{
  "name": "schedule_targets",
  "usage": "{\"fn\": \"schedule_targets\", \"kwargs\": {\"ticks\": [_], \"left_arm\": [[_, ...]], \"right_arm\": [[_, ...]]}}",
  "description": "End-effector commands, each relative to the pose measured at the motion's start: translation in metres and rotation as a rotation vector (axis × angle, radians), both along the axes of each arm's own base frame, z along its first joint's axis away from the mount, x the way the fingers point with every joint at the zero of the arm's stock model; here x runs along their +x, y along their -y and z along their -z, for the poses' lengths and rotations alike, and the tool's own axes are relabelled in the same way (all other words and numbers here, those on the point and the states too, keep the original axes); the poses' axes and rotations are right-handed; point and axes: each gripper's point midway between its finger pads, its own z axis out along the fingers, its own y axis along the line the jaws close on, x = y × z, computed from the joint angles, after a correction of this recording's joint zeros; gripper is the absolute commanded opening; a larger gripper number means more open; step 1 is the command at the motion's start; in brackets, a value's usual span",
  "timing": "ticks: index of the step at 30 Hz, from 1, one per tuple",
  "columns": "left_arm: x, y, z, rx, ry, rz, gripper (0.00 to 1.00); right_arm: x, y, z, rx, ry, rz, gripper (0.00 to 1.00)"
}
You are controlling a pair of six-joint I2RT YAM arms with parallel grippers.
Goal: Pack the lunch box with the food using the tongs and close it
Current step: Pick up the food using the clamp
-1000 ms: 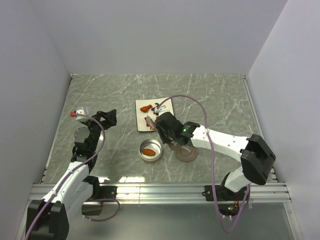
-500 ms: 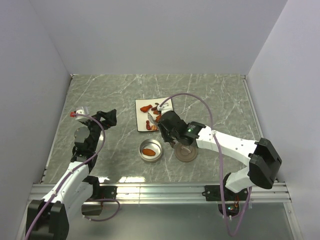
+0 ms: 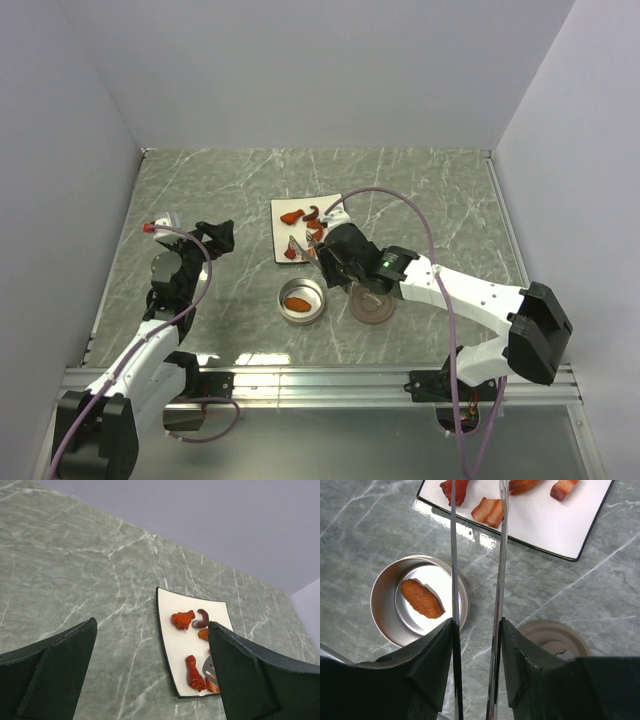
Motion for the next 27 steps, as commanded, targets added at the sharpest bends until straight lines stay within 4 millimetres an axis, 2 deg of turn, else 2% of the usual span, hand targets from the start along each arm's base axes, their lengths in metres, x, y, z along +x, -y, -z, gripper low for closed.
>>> {"fn": "schedule_targets", "kwargs": {"ticks": [1, 8, 20, 27], "left_arm": [[0.006, -0.001, -0.018, -0.022, 0.049, -0.006, 0.99], [0.006, -0.002, -0.018, -0.025, 0.05, -0.006, 1.0], [0.004, -0.002, -0.02, -0.028, 0.06, -0.003, 0.99], [0.004, -0.002, -0.021, -0.03, 0.063, -0.001, 0.99]], "right_arm": [[0.004, -0.007, -0.009, 0.046, 0.014, 0.001, 0.49], [0.002, -0.017, -0.008, 0.069, -0.003, -0.031, 0.51], [-0.007, -0.03, 0.014, 0.03, -0.076, -0.074, 0.51], [-0.011, -0.039, 0.01, 0.027, -0.081, -0.103, 0.51]]}}
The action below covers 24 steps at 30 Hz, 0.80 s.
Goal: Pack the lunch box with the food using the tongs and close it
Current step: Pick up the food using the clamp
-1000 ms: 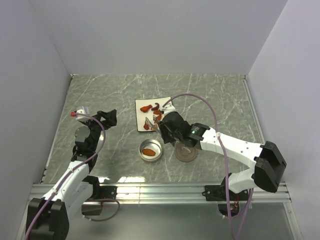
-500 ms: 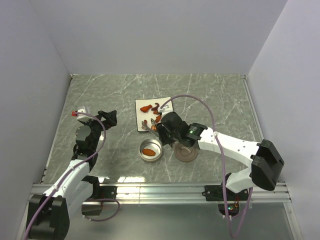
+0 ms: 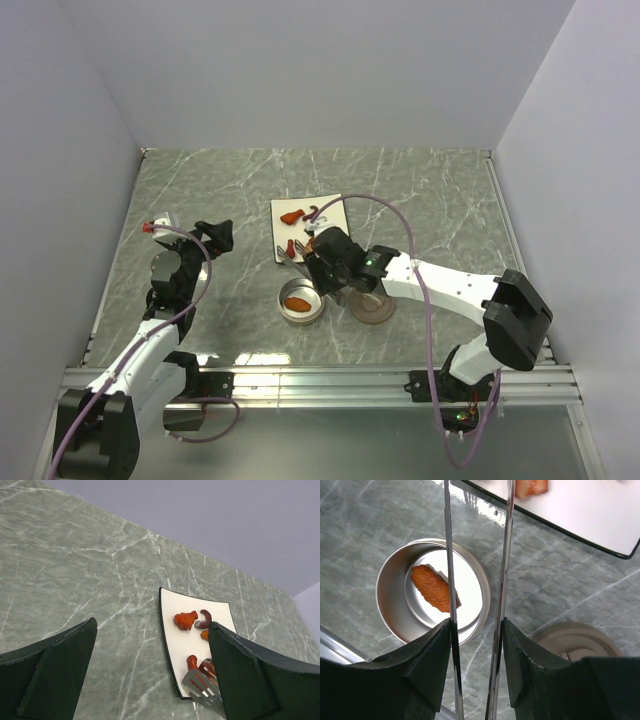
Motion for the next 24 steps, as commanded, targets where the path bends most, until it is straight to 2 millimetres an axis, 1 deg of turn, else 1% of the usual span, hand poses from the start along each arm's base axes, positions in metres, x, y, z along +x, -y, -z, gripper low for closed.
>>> {"fn": "schedule_targets", "kwargs": {"ticks": [1, 6, 9, 11, 13, 17, 21, 24], "left_arm": [[0.001, 0.001, -0.026, -0.031, 0.081, 0.008, 0.99], [0.0, 0.001, -0.026, -0.033, 0.084, 0.007, 0.99], [0.0, 0.0, -0.027, -0.033, 0.086, 0.004, 0.99], [-0.001, 0.0, -0.027, -0.033, 0.087, 0.004, 0.99], [-0.002, -0.001, -0.028, -0.035, 0.09, 0.003, 0.99], [-0.002, -0.001, -0.027, -0.035, 0.089, 0.001, 0.99], [-0.002, -0.001, -0.027, -0.035, 0.089, 0.001, 1.0], [-0.003, -0.001, -0.028, -0.035, 0.092, 0.003, 0.99]], "right_arm": [[0.003, -0.018, -0.025, 0.059, 0.034, -0.027, 0.51], [0.005, -0.015, -0.033, 0.048, 0.05, -0.016, 0.51], [0.008, -0.015, -0.033, 0.031, 0.051, -0.007, 0.51], [0.009, -0.014, -0.029, 0.009, 0.045, -0.002, 0.5], [0.009, -0.013, -0.024, -0.005, 0.035, -0.002, 0.49], [0.008, -0.012, -0.022, -0.014, 0.03, -0.003, 0.46], [0.009, -0.012, -0.024, -0.016, 0.037, 0.001, 0.41], [0.011, -0.011, -0.028, -0.014, 0.048, 0.005, 0.39]]}}
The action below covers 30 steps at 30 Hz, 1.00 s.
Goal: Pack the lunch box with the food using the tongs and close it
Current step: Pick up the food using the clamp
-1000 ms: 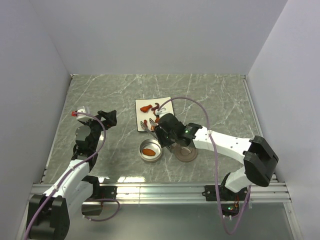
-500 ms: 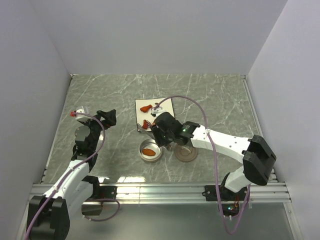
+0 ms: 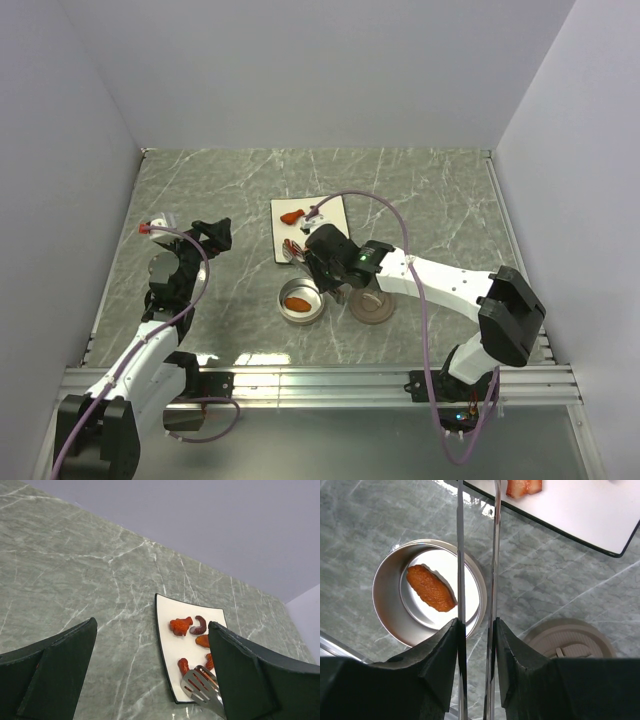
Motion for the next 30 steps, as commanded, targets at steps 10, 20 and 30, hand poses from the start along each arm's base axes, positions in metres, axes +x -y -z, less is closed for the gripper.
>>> {"fn": "schedule_targets", "kwargs": {"ticks": [10, 20, 30], "left_arm": [[-0.002, 0.0, -0.018, -0.015, 0.063, 0.006, 1.0], [-0.001, -0.001, -0.018, -0.016, 0.063, 0.005, 1.0], [-0.001, -0.003, -0.016, -0.021, 0.055, -0.003, 1.0]], "right_arm": [[0.022, -0.002, -0.052, 0.056, 0.129, 0.044, 0.39], [0.02, 0.007, -0.07, 0.086, 0.164, 0.064, 0.38], [-0.027, 0.02, -0.089, 0.186, 0.177, 0.028, 0.38]]}}
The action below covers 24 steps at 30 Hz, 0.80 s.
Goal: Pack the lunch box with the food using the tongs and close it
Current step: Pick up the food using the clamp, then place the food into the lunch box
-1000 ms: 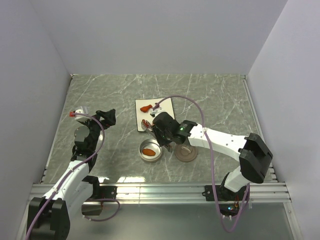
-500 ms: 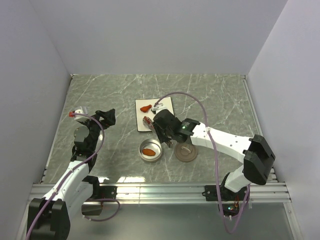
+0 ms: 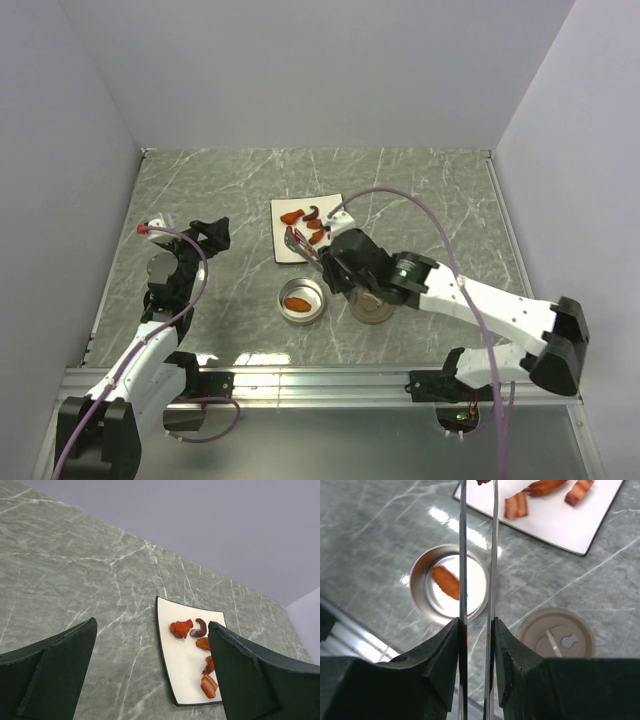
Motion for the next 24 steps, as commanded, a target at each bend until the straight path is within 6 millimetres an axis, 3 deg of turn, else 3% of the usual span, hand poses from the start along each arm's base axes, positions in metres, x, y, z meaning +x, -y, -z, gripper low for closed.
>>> {"fn": "schedule_targets", "kwargs": {"ticks": [1, 4, 15, 24], "left_arm": [[0.0, 0.0, -0.014, -0.02, 0.046, 0.007, 0.99], [0.0, 0.002, -0.014, -0.022, 0.044, 0.021, 0.99], [-0.001, 0.003, -0.012, -0.029, 0.041, 0.031, 0.99], [-0.002, 0.003, -0.011, -0.032, 0.04, 0.032, 0.99]], "right_arm": [[-0.025, 0.002, -0.014, 0.069, 0.024, -0.023, 0.38], [-0.042, 0.008, -0.022, 0.112, 0.025, -0.033, 0.38], [-0.105, 0.026, -0.012, 0.128, -0.021, -0.073, 0.37], [-0.121, 0.032, 0.003, 0.076, -0.048, -0.053, 0.37]]}}
